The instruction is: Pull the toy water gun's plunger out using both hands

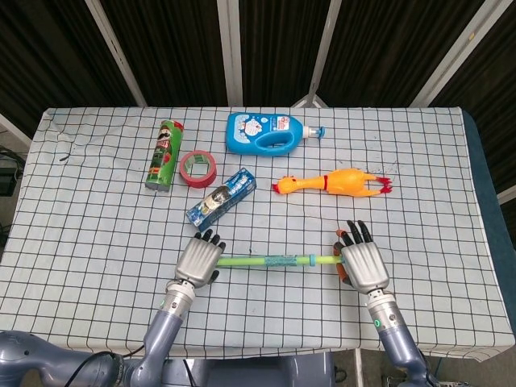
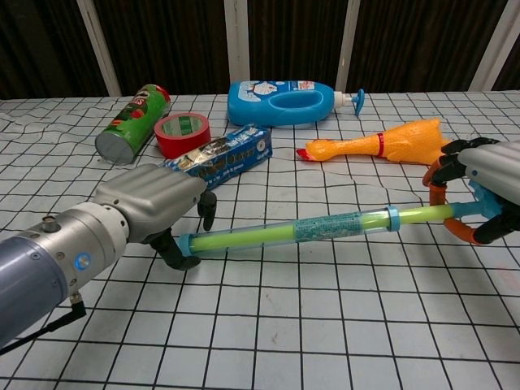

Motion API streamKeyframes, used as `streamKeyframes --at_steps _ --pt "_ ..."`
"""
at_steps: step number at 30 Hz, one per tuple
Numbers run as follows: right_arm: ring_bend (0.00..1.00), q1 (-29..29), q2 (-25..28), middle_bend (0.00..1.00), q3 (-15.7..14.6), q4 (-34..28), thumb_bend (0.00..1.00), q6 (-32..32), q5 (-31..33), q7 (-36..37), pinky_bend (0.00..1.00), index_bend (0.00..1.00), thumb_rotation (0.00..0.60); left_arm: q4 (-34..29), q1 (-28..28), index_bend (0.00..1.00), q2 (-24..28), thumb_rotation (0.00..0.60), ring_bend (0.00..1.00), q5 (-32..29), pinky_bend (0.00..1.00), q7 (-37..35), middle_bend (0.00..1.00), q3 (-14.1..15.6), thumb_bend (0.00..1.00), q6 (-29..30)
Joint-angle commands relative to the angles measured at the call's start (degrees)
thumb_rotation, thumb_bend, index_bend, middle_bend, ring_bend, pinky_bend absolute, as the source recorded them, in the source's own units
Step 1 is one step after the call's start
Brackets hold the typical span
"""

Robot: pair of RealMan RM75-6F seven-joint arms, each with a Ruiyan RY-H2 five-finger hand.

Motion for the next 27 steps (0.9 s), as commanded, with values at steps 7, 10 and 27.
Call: streamKeyframes --at_steps 7,10,27 --pt "0.0 0.0 -0.1 0.26 -0.1 0.1 0.51 0.0 0.0 0.3 0.0 0.72 0.6 1.1 -0.1 0.47 -0.7 0.6 0.19 -0.2 0.33 -0.8 0.29 0.0 0.48 0.3" --pt "0.0 0.0 0.0 0.26 -0.2 0.0 0.51 0.1 -0.1 0.1 0.0 0.72 0.6 1.2 0.1 0.52 -1.0 0.6 0.19 -0.9 0.33 -1.2 0.29 0.0 0.54 0.4" --pt "0.0 0.2 1.5 0.26 1.0 -0.8 0.51 0.8 0.4 0.2 0.0 0.72 0.6 0.0 0.4 0.59 0.2 0.6 0.19 2.3 0.33 -5.0 0.31 -0.9 0.58 1.0"
